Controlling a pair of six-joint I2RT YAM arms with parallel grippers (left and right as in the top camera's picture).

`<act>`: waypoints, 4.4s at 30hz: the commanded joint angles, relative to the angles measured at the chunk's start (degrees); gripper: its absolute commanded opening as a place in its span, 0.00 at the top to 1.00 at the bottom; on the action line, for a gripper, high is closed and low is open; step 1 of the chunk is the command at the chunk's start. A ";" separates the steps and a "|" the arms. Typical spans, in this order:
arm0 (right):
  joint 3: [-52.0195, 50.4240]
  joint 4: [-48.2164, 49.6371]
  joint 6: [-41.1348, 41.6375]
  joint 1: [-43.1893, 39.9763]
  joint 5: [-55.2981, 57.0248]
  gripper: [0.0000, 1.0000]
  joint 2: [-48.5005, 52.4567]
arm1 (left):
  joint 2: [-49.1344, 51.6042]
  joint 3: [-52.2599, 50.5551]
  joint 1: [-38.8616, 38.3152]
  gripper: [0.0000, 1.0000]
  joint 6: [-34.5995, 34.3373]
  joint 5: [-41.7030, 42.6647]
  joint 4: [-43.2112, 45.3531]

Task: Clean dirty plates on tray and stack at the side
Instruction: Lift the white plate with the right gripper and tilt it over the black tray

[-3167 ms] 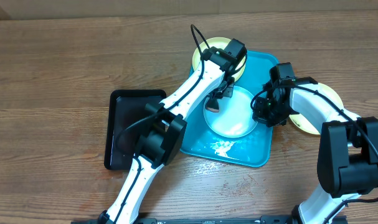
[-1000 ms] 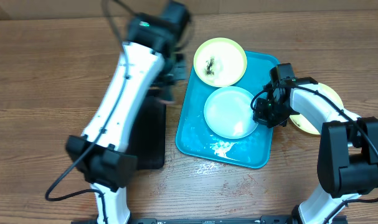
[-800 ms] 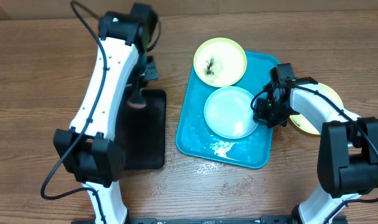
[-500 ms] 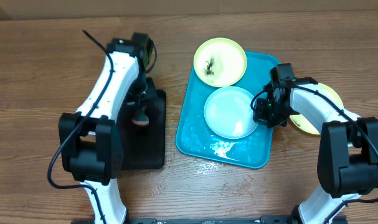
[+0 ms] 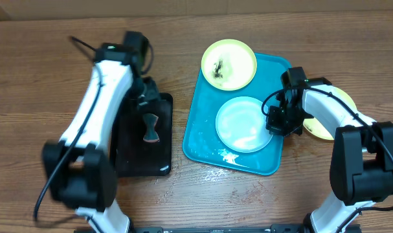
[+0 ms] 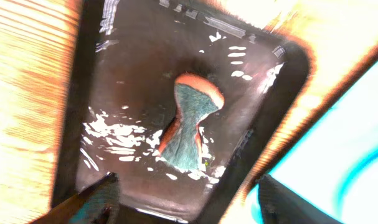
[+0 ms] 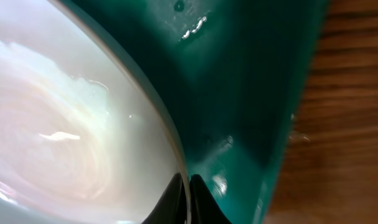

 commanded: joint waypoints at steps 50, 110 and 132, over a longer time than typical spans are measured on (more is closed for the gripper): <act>22.99 12.17 -3.17 63.71 70.31 0.96 -6.47 | -31.04 4.85 13.18 0.00 1.90 -2.67 -12.92; 22.99 10.86 -3.23 67.49 77.13 0.96 -7.43 | -52.30 4.81 13.18 0.00 8.37 -2.03 -13.99; 22.99 10.47 -3.23 67.12 76.94 0.96 -7.43 | -52.30 4.81 13.18 0.00 8.37 -2.03 -13.99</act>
